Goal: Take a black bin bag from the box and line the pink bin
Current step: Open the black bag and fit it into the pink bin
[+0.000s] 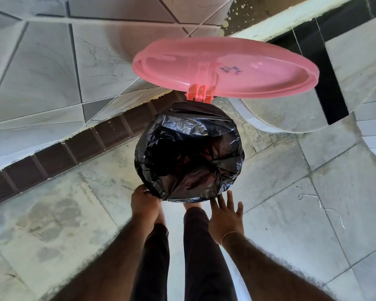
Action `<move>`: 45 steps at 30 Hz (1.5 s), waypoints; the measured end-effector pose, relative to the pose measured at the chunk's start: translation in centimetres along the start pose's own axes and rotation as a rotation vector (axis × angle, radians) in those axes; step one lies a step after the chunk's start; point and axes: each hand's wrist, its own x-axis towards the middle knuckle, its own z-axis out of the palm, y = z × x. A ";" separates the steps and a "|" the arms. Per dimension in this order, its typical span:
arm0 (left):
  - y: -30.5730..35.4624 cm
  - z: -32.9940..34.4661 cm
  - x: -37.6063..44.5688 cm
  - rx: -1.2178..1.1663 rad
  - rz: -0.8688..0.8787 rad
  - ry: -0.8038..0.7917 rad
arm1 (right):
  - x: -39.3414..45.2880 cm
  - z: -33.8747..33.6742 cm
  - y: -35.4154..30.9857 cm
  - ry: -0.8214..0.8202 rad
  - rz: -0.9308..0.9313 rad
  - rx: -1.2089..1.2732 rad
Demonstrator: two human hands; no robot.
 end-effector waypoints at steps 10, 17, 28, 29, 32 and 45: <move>-0.4 0.5 5.5 -0.037 -0.075 -0.014 | 4.0 -2.4 0.7 -0.081 0.027 0.015; 3.2 -3.4 4.3 0.284 0.149 0.255 | 3.6 -6.8 2.2 0.594 0.540 1.085; 13.4 1.6 1.0 0.758 1.099 0.154 | 8.6 -17.1 -4.6 0.777 0.026 0.620; 13.9 1.9 1.3 0.779 1.086 0.149 | 9.2 -17.5 -4.8 0.765 0.043 0.634; 15.2 1.9 2.1 0.772 1.050 0.155 | 10.4 -18.6 -4.8 0.715 0.086 0.663; 15.6 -1.4 6.5 0.652 0.985 0.106 | 12.1 -19.6 -2.1 0.795 0.044 0.521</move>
